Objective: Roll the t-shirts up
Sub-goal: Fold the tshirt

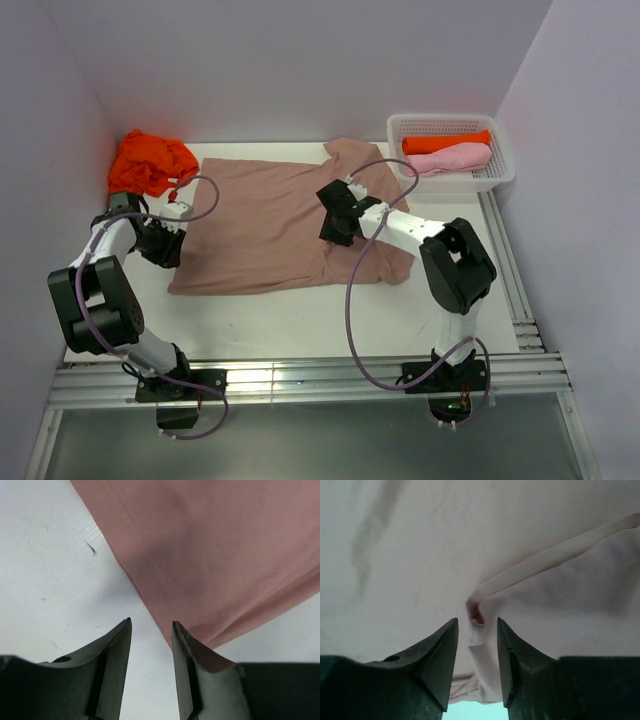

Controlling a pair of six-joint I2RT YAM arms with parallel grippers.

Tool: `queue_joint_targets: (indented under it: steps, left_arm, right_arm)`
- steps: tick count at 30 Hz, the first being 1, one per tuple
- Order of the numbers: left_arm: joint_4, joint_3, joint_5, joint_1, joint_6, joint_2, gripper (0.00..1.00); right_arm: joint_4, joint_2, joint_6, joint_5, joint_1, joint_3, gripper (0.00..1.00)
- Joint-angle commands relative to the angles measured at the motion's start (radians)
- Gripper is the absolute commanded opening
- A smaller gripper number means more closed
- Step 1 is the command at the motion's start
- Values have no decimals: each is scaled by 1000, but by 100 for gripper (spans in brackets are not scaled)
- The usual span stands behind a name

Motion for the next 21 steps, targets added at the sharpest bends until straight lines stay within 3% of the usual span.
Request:
queue_joint_targets:
  steps: [1,11,21]
  left_arm:
    - [0,25,-4,32,4,18,45]
    - [-73,85,42,98,24,78,49]
    - [-98,91,40,101,21,104,49]
  right_arm:
    - [-37,-20,-37,37,-29,46,45]
    - [-92,-178,-63,124,-179,-86,49]
    - [-65,-100,-128,88,-267,-71,48]
